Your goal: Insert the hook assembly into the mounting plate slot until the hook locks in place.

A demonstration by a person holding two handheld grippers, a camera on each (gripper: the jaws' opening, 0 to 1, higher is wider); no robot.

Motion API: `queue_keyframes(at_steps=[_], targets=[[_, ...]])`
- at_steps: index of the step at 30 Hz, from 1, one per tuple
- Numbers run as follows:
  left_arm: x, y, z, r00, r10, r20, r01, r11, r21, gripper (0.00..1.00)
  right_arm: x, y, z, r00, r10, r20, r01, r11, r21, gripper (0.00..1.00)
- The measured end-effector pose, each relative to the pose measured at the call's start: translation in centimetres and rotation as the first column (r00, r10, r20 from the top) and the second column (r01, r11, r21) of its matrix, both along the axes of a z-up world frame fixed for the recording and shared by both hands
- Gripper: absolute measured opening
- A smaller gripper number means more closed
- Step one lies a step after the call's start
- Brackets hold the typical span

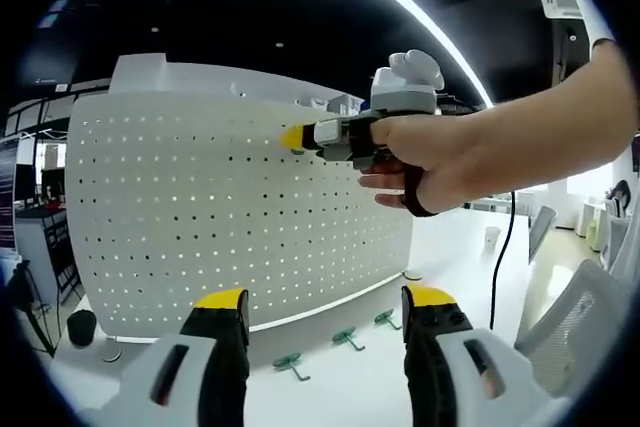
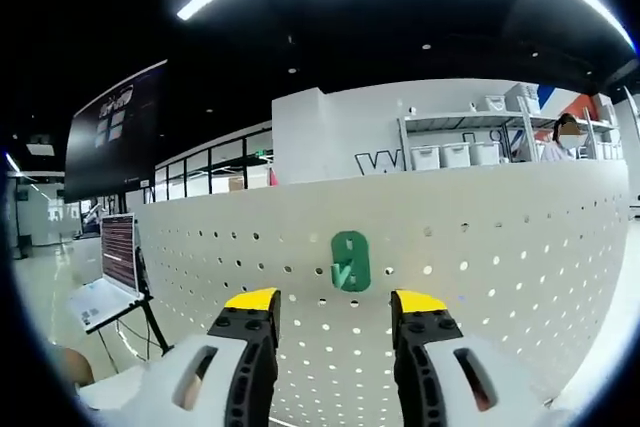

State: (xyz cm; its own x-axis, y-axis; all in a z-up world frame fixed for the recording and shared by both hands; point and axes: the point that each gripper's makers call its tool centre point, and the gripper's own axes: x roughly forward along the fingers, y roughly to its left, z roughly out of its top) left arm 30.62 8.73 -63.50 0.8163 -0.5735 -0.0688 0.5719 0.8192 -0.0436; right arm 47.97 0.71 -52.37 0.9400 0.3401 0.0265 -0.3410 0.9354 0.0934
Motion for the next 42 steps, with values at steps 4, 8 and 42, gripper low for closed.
queue_keyframes(at_steps=[4, 8, 42], targets=[[0.1, -0.3, 0.0, 1.000, -0.003, 0.000, 0.003, 1.000, -0.003, 0.64, -0.3, -0.5, -0.2, 0.999, 0.044, -0.014, -0.044, 0.998, 0.039, 0.40], [0.1, -0.6, 0.1, 1.000, -0.010, 0.003, 0.010, 1.000, -0.001, 0.64, -0.3, -0.9, -0.1, 0.998, 0.064, -0.016, -0.063, 0.996, 0.068, 0.41], [0.2, -0.3, 0.6, 1.000, -0.007, 0.011, 0.007, 1.000, -0.005, 0.65, -5.1, -2.4, -1.6, 0.963, 0.268, 0.029, -0.262, 0.956, -0.128, 0.45]])
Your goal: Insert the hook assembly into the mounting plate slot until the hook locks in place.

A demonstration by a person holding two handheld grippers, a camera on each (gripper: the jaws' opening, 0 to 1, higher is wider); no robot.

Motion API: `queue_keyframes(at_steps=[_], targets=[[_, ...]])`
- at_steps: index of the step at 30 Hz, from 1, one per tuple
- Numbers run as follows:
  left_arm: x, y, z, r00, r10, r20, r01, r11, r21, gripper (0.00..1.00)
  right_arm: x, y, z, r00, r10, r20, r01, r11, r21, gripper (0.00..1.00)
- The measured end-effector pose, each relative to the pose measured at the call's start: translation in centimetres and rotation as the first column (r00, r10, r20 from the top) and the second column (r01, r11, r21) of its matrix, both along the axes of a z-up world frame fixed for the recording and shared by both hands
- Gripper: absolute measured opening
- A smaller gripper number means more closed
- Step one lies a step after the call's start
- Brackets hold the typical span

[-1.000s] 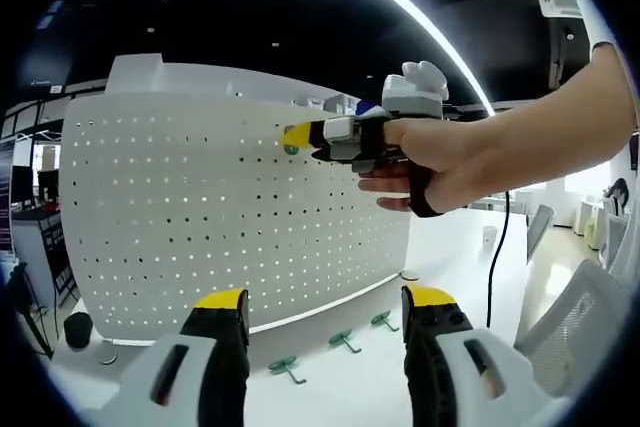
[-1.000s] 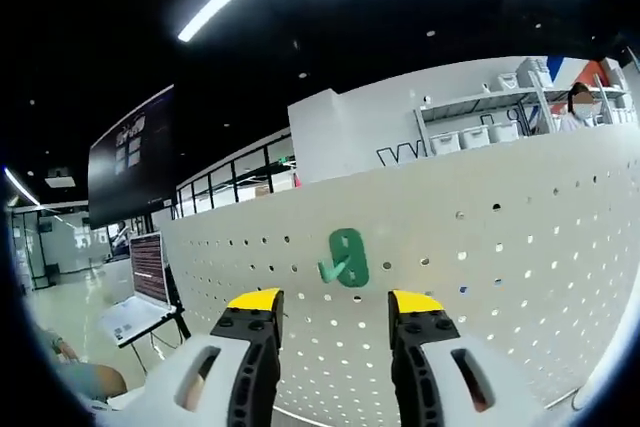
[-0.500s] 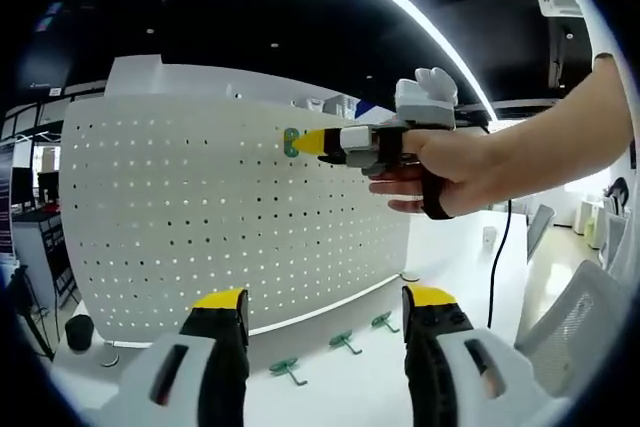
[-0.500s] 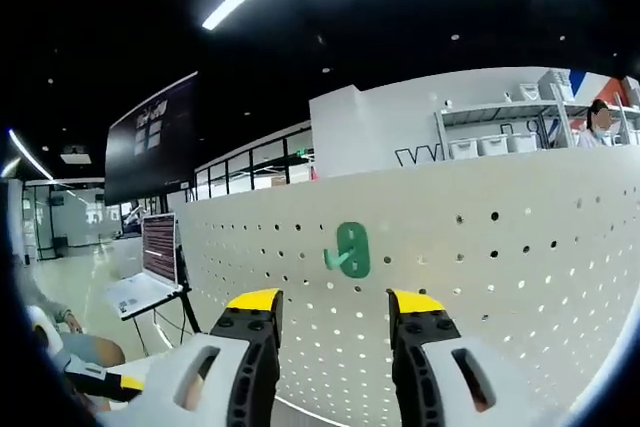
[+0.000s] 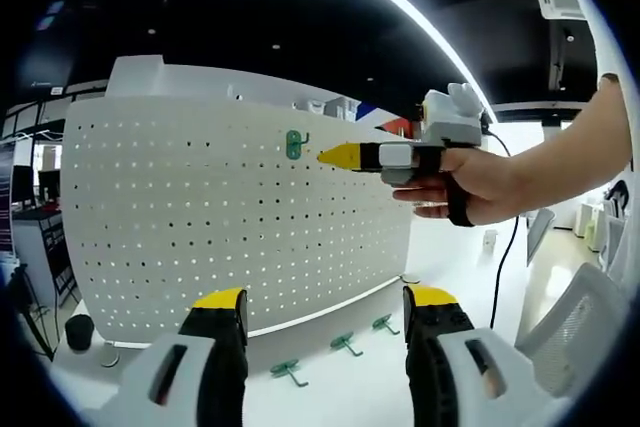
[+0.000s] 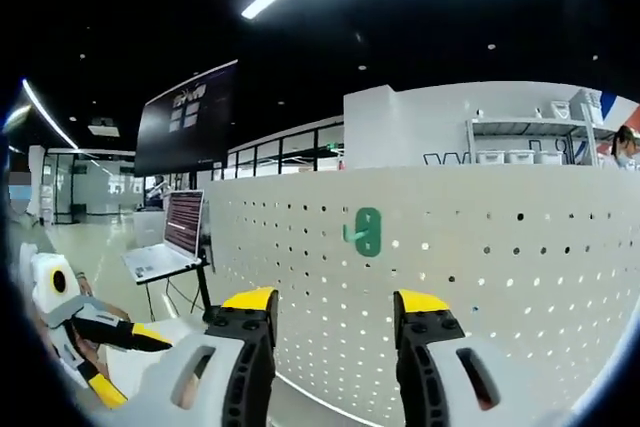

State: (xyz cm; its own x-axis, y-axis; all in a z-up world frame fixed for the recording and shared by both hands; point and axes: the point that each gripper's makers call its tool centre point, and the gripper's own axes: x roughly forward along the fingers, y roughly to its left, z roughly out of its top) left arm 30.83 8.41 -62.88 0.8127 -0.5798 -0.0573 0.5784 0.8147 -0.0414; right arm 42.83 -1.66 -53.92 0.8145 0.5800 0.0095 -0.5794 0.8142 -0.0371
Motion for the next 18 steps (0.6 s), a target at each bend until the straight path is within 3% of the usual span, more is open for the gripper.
queue_keyframes(at_steps=[15, 18], targets=[[-0.1, 0.6, 0.4, 1.000, 0.017, 0.011, -0.017, 1.000, 0.005, 0.66, -2.7, -1.2, -1.1, 0.999, 0.032, 0.002, -0.032, 0.999, 0.012, 0.52], [-0.2, 0.7, 0.4, 1.000, 0.020, 0.012, -0.020, 1.000, 0.007, 0.66, -3.3, -1.2, -1.5, 0.999, 0.043, 0.004, -0.043, 0.999, -0.015, 0.53]])
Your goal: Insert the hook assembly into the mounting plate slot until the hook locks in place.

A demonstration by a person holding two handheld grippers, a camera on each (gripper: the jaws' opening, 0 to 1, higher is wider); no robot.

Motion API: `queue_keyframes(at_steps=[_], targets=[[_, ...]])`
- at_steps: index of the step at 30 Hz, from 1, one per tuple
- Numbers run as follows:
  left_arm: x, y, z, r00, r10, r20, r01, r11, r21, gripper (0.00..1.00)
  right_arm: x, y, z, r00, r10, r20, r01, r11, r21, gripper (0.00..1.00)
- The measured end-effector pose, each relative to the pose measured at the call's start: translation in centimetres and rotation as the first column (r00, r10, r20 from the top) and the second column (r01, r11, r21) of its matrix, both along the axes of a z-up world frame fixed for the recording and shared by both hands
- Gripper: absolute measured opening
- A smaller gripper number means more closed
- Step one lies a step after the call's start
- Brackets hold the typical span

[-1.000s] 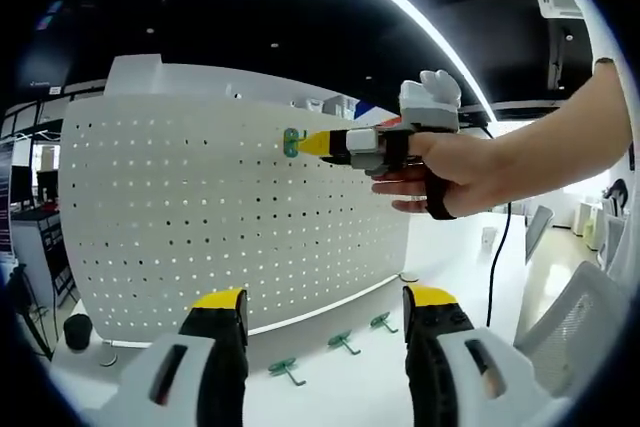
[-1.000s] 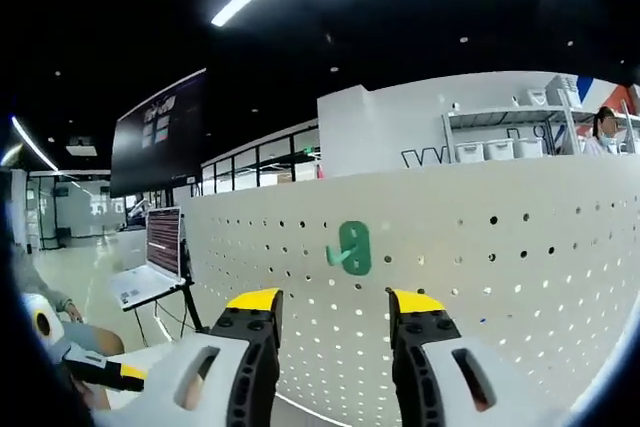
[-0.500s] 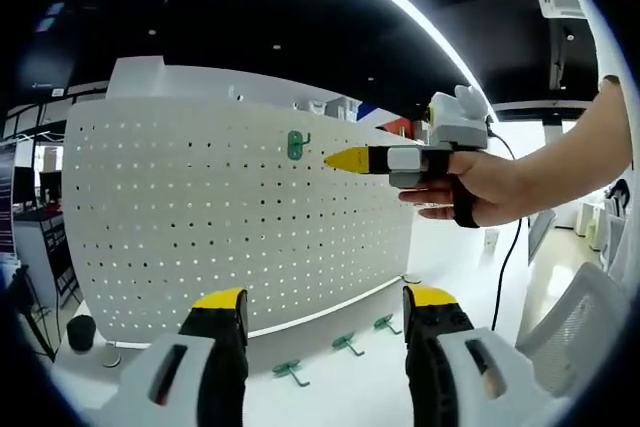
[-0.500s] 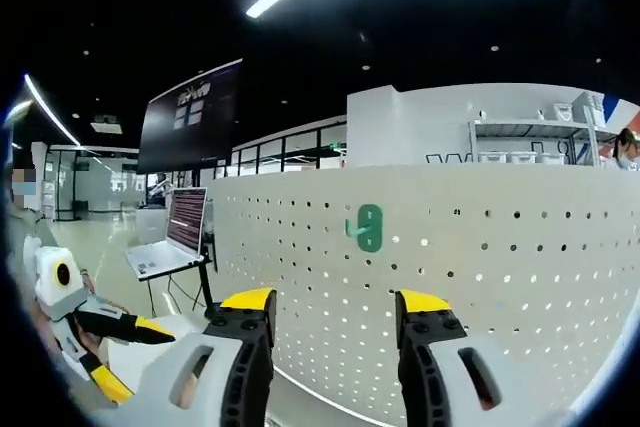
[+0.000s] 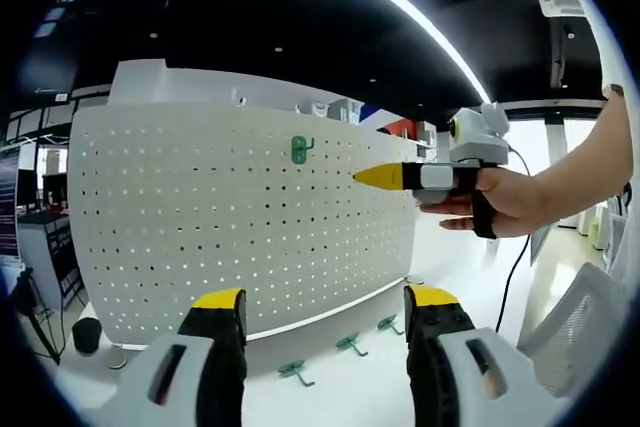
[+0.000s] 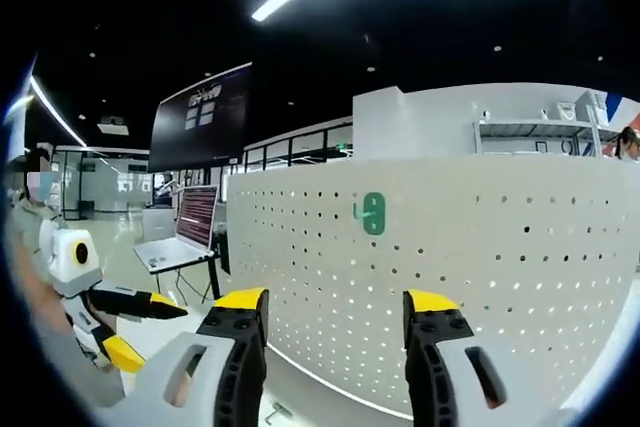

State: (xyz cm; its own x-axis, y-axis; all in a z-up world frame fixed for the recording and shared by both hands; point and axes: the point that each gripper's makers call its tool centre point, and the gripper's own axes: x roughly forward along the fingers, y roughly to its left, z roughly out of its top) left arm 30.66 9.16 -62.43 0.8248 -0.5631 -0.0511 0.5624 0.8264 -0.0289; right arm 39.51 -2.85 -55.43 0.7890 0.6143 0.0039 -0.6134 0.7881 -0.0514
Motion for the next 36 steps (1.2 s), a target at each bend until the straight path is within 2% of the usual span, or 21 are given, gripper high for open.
queue_keyframes(at_steps=[10, 14, 36], targets=[[-0.1, 0.4, 0.4, 1.000, 0.008, 0.010, -0.008, 1.000, 0.003, 0.67, -1.7, -1.0, -0.7, 1.000, 0.011, 0.002, -0.011, 1.000, -0.006, 0.56], [-0.2, 0.5, 0.3, 1.000, 0.006, 0.009, -0.006, 1.000, 0.011, 0.68, -2.5, -1.4, -1.2, 1.000, 0.012, 0.004, -0.012, 1.000, -0.028, 0.56], [-0.5, 1.0, 0.2, 1.000, -0.006, 0.009, 0.006, 1.000, 0.027, 0.68, -5.5, -4.8, -3.8, 1.000, -0.012, -0.024, 0.012, 1.000, -0.020, 0.61]])
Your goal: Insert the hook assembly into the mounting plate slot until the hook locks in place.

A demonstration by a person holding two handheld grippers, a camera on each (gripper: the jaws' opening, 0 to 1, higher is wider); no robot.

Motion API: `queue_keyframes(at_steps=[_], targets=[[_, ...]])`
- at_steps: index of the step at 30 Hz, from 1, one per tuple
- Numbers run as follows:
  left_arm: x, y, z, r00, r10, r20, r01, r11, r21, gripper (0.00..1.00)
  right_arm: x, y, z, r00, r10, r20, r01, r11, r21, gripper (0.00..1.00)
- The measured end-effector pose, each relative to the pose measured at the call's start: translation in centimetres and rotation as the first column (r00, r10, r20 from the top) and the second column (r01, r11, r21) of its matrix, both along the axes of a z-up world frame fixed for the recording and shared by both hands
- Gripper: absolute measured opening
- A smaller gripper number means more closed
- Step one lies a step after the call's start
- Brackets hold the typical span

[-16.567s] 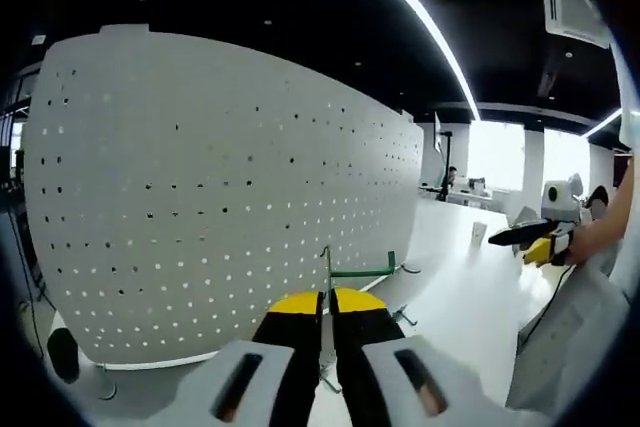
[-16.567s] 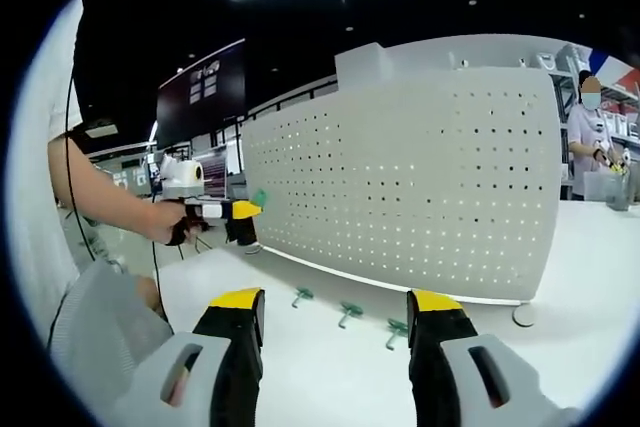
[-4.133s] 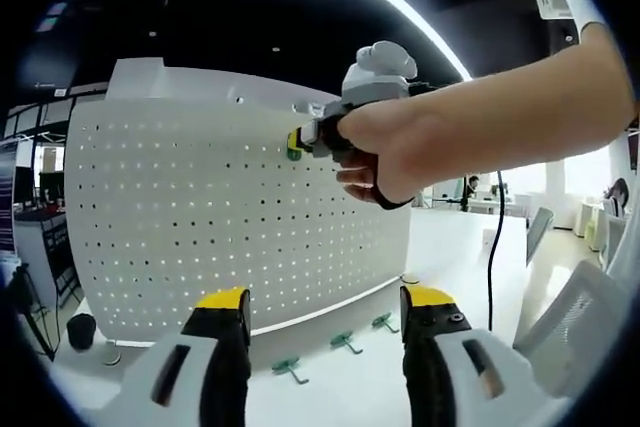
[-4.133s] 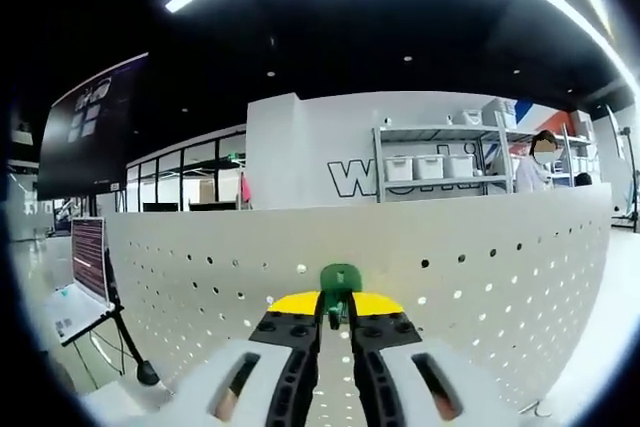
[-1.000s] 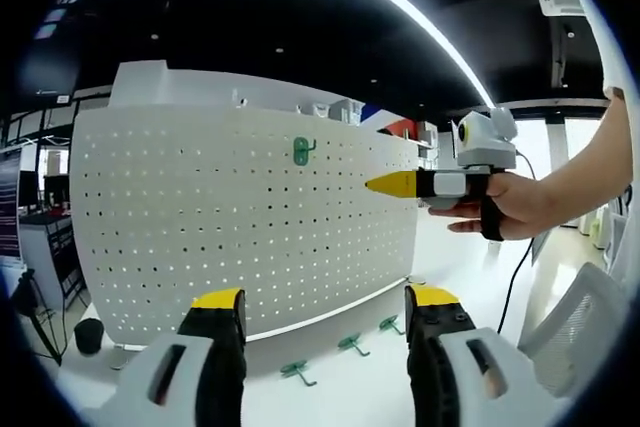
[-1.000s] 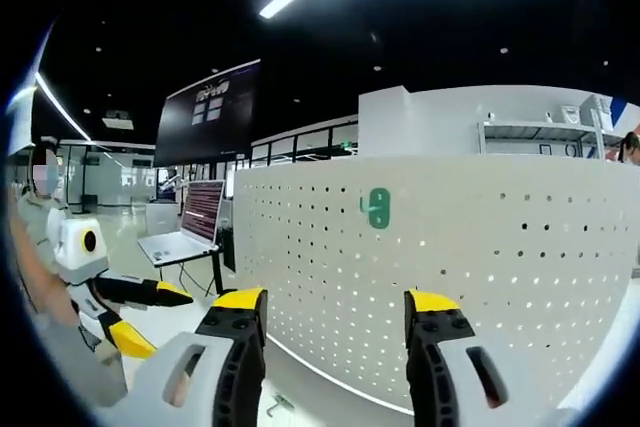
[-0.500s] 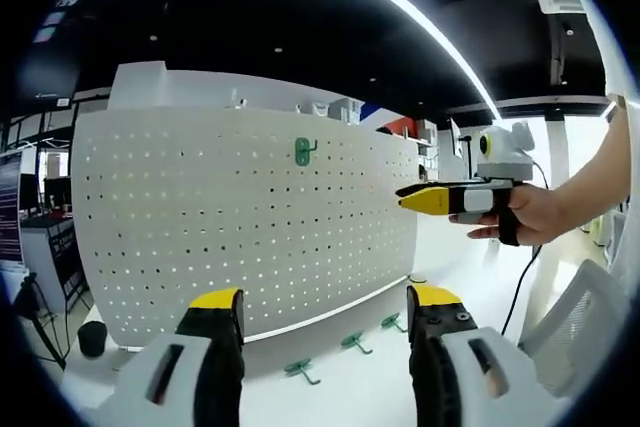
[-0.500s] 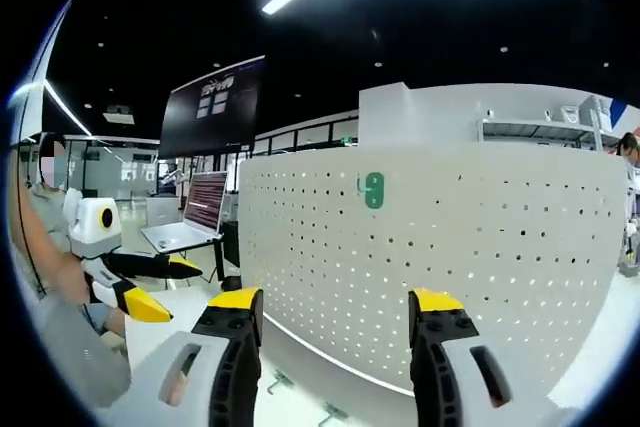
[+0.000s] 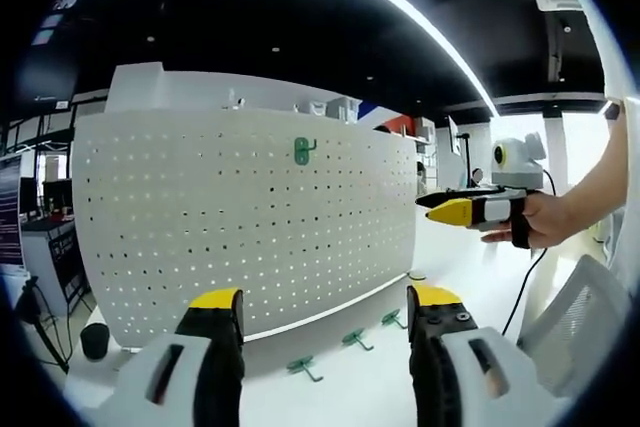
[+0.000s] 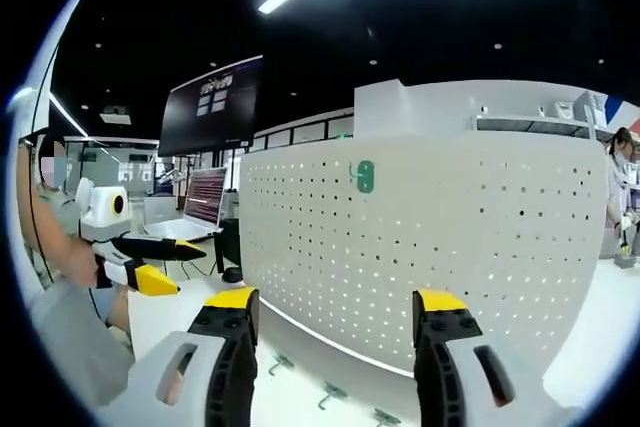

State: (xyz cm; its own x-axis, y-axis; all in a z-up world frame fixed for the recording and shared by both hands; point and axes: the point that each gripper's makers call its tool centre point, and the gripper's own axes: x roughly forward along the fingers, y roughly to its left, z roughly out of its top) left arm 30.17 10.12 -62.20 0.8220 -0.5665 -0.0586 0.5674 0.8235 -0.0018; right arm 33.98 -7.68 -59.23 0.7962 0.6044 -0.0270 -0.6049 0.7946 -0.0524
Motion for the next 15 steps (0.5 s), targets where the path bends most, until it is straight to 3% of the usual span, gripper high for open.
queue_keyframes(at_steps=[15], targets=[[-0.5, 1.3, -0.4, 1.000, 0.012, -0.011, -0.012, 1.000, -0.012, 0.71, -2.1, -2.2, -2.0, 0.999, -0.032, -0.027, 0.032, 0.999, -0.004, 0.61]])
